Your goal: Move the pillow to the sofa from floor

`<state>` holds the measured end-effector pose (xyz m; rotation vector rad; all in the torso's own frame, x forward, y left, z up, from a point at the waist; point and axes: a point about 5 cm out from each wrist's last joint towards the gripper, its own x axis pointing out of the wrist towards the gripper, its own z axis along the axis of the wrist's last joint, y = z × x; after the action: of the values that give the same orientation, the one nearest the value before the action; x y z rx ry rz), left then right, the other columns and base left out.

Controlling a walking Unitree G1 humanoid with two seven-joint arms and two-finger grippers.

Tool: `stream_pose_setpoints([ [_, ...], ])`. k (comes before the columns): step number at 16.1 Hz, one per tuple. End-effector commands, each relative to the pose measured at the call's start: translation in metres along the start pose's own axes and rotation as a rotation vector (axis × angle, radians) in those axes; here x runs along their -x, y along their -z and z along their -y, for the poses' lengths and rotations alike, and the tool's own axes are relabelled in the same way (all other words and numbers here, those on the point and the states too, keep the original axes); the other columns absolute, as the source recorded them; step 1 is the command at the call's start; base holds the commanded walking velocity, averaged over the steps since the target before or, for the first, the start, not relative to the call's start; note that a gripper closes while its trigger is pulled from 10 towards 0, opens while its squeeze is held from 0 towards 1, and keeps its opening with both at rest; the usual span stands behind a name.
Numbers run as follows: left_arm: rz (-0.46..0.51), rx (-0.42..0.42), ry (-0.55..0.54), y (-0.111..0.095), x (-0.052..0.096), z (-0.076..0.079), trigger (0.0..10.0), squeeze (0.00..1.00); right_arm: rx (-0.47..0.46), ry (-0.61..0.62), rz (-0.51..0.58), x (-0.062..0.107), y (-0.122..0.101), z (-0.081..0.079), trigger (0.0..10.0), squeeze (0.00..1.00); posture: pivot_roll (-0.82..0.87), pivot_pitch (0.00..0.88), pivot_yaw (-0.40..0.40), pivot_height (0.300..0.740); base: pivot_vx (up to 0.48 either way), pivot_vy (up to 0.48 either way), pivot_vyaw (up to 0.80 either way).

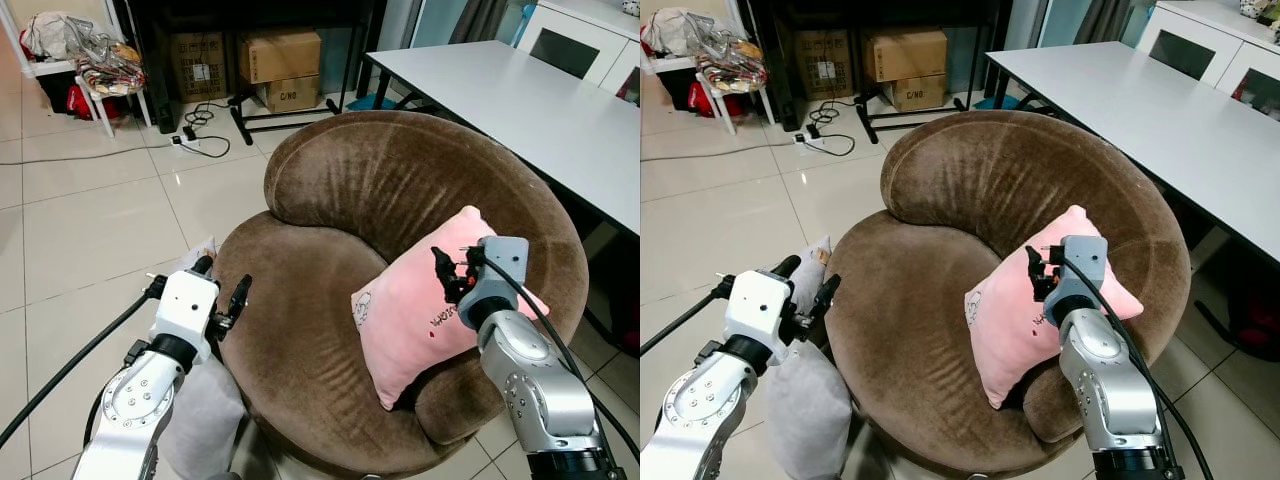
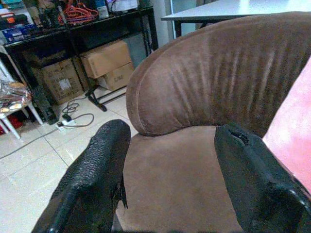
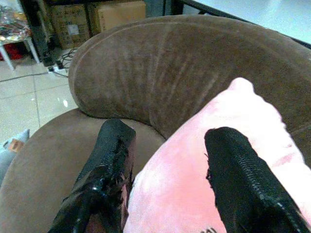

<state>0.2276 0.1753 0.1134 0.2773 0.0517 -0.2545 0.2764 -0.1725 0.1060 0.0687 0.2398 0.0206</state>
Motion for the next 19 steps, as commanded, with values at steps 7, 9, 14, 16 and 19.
stream_pose_setpoints([
  [7,0.014,-0.001,-0.014,-0.0016,-0.0011,0.0018,10.0,0.0,0.023,0.002,-0.016,-0.0015,0.0003,0.004,10.0,0.0,0.05,0.0,-0.11,0.74,-0.155,0.0,0.0],
  [9,0.014,-0.004,-0.014,-0.0018,-0.0018,0.0018,10.0,0.0,0.024,0.002,-0.015,-0.002,0.0001,0.0039,10.0,0.0,0.05,0.0,-0.109,0.74,-0.289,0.0,0.0],
  [14,0.02,-0.01,-0.02,-0.0026,-0.0029,0.0015,10.0,0.0,0.024,-0.001,-0.016,-0.0023,0.0001,0.0032,10.0,0.0,0.05,0.0,-0.109,0.74,-0.232,0.0,0.0],
  [16,0.022,-0.012,-0.034,-0.0024,-0.0037,0.0012,10.0,0.0,0.033,-0.001,-0.016,-0.0029,0.0,0.0033,10.0,0.0,0.05,0.0,-0.111,0.74,0.0,0.0,0.0],
  [19,0.024,-0.008,-0.043,-0.0027,-0.0044,0.001,10.0,0.0,0.085,-0.003,-0.025,-0.0036,0.001,0.0034,10.0,0.0,0.05,0.0,-0.115,0.74,0.0,0.0,0.0],
])
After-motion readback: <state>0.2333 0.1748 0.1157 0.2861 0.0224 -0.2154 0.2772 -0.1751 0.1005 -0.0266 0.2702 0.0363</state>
